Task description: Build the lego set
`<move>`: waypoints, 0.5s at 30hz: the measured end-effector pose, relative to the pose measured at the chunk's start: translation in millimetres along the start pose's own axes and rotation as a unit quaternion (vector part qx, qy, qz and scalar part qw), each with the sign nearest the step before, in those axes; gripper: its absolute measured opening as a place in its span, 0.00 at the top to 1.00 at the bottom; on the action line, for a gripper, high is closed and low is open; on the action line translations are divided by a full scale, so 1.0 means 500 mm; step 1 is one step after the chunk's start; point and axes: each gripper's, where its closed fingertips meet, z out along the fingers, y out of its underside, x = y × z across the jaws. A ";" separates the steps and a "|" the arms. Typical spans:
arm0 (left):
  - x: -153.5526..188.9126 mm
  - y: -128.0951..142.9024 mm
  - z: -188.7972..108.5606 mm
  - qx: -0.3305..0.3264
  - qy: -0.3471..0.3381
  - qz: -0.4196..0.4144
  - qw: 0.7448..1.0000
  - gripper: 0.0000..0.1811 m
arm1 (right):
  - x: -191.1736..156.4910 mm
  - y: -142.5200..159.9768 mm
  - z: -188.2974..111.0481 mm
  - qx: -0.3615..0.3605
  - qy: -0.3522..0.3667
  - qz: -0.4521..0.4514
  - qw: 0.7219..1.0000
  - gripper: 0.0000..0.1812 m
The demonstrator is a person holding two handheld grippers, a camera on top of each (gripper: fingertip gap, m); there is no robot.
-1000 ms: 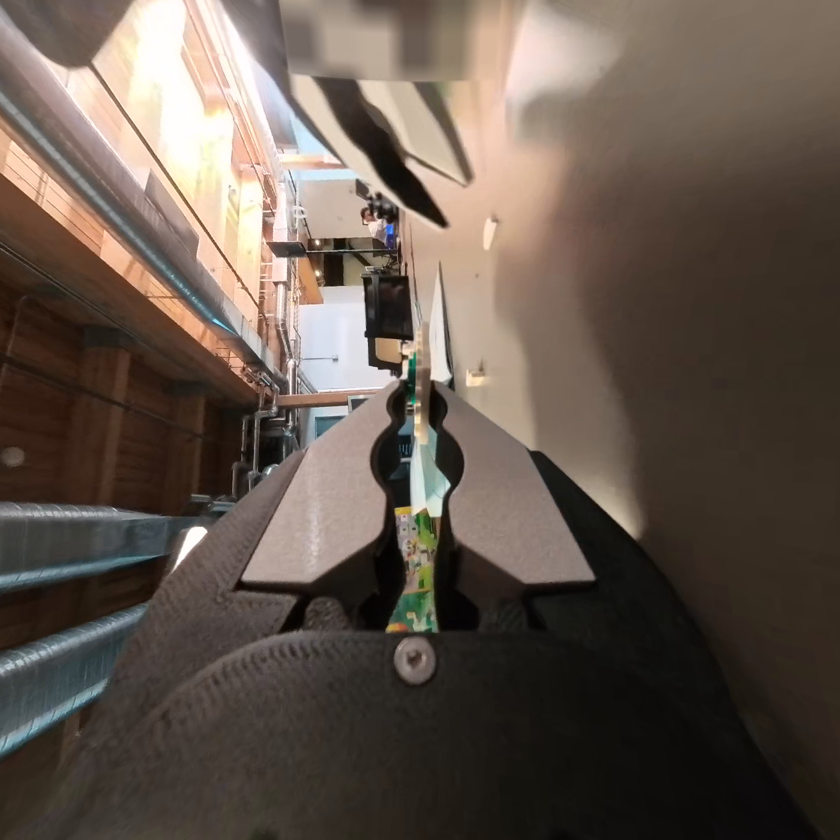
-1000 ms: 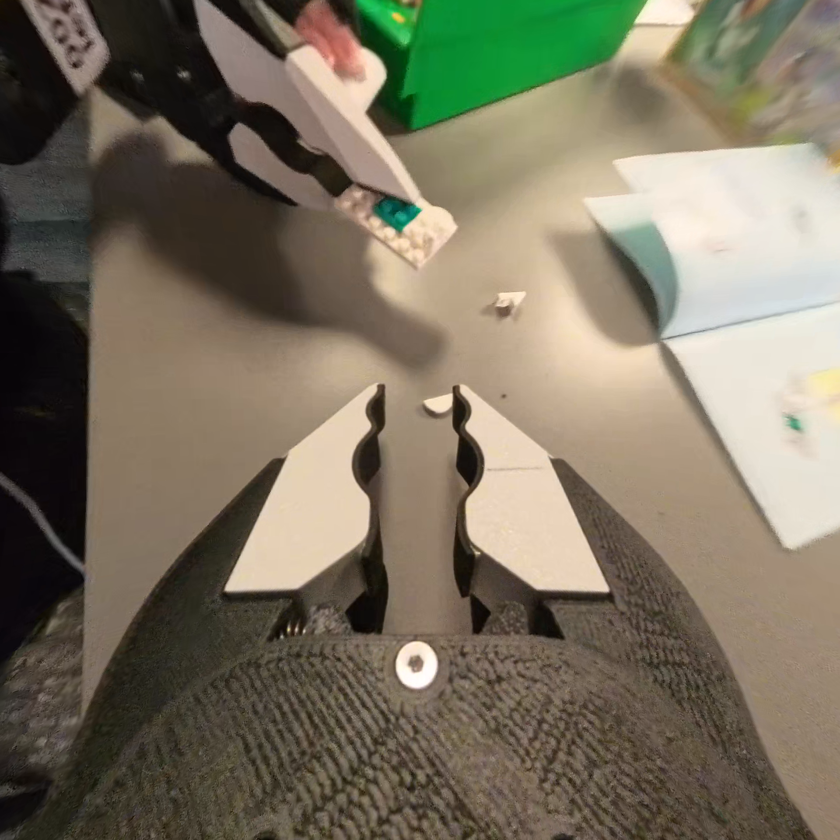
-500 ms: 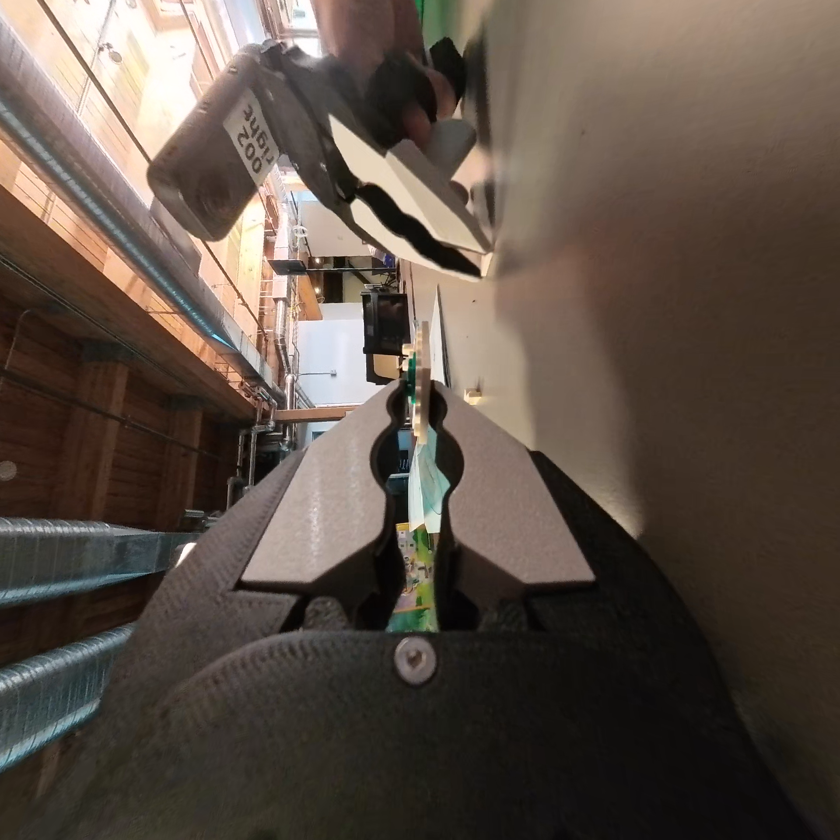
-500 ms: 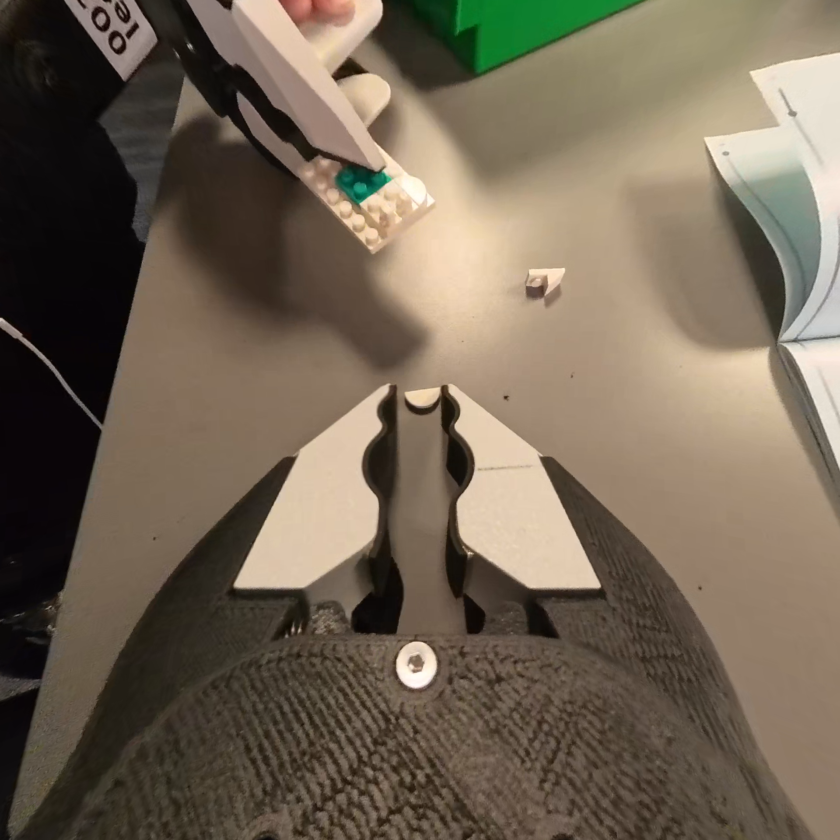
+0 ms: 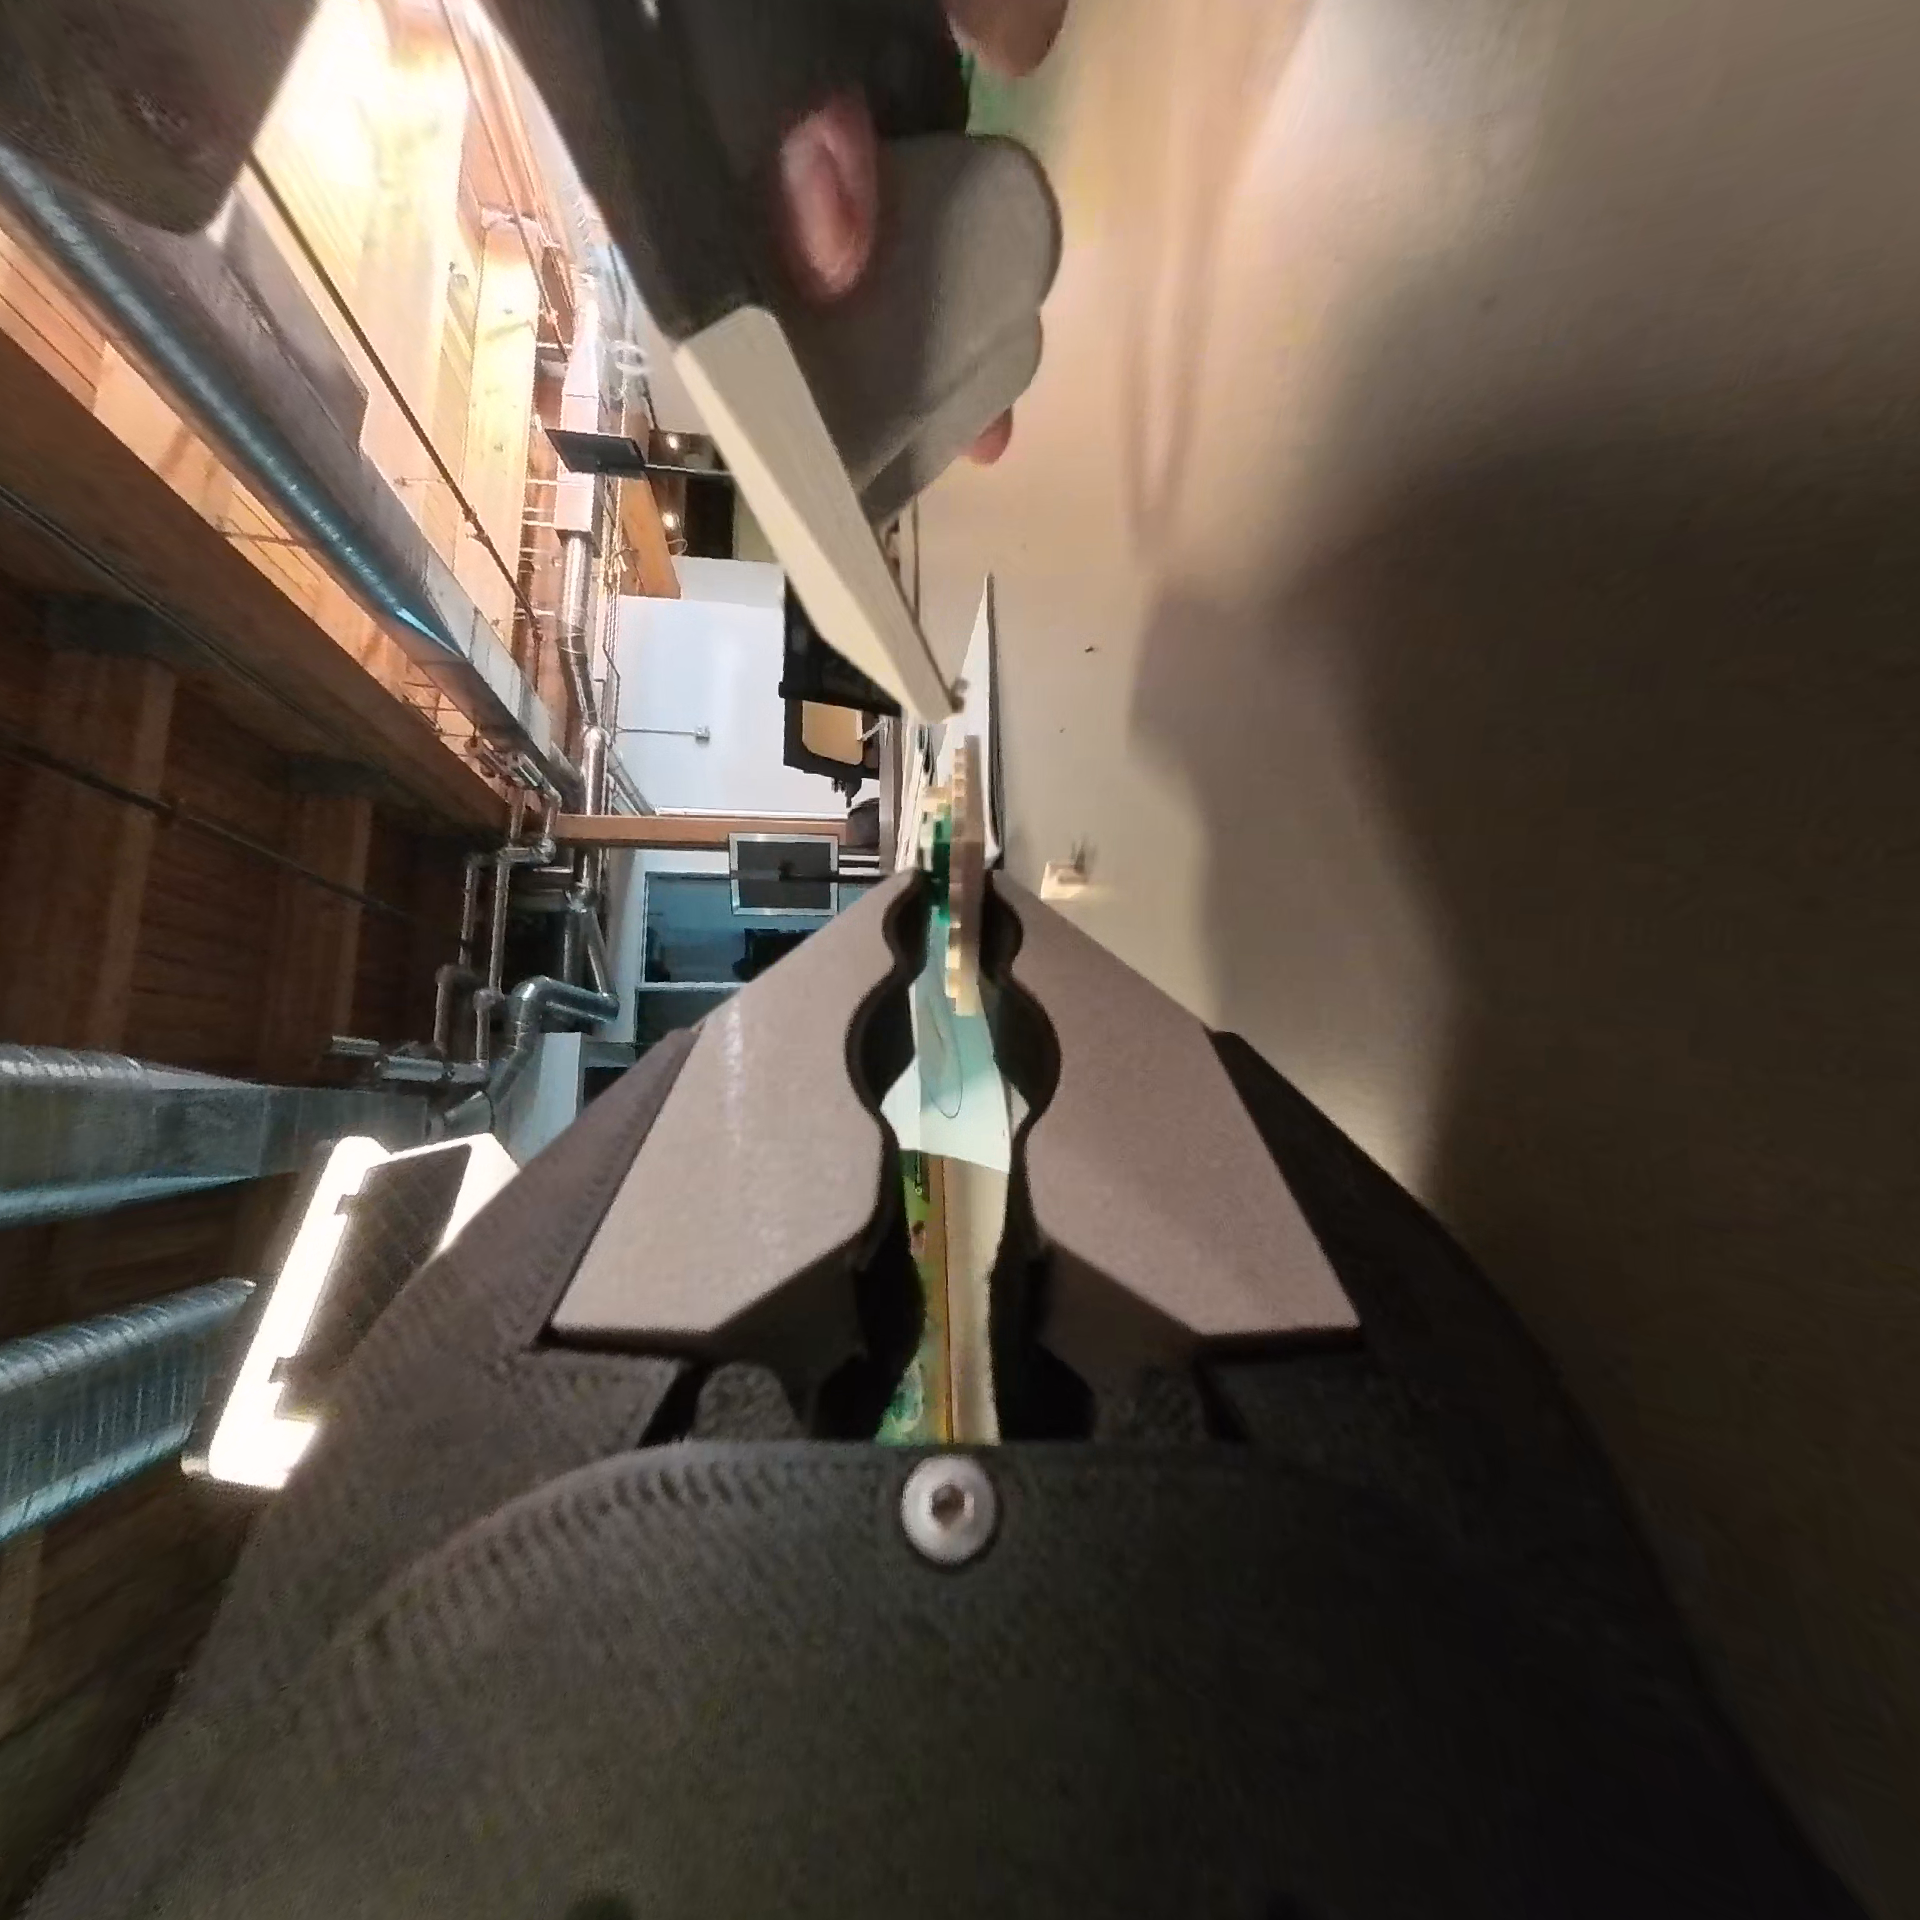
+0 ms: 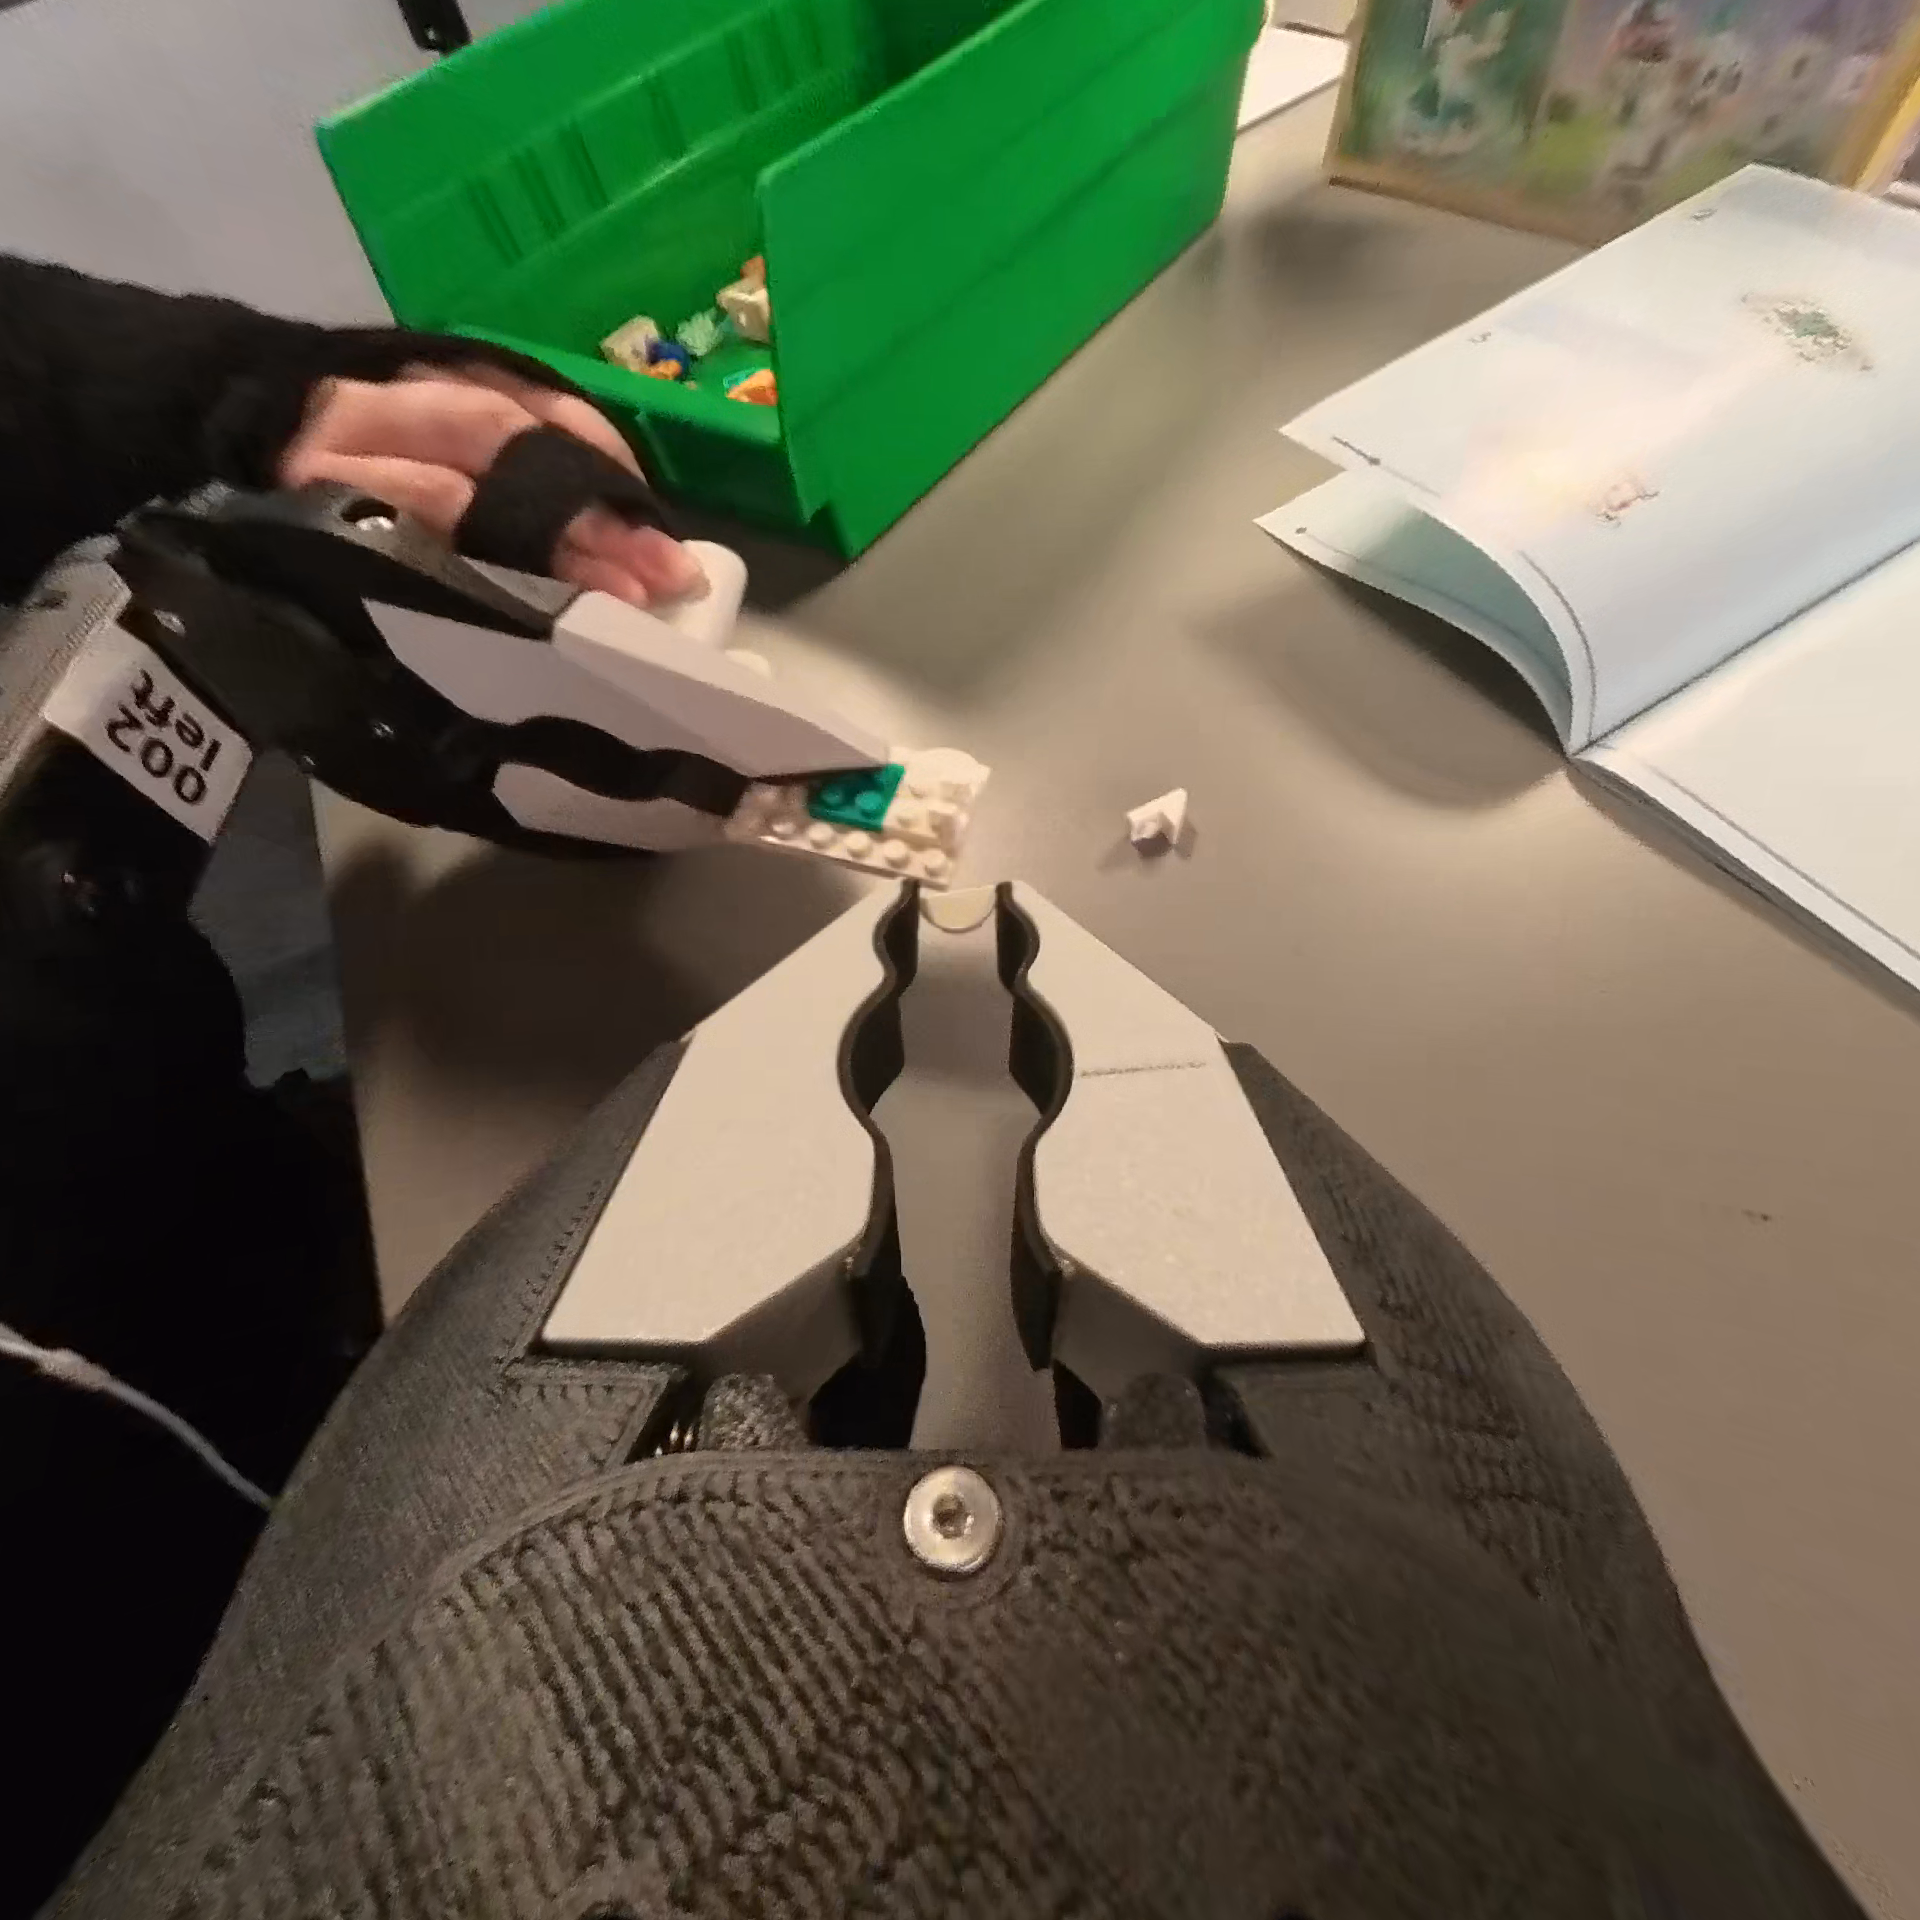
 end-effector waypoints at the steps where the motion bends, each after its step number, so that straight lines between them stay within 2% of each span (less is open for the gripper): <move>1: 0.000 0.002 0.001 -0.001 0.000 0.000 1.000 0.96 | -0.006 -0.006 0.001 0.004 0.006 0.007 1.000 0.93; 15: -0.004 -0.002 0.004 0.002 -0.016 0.012 1.000 0.96 | -0.013 -0.016 0.018 -0.034 0.065 0.047 0.996 0.92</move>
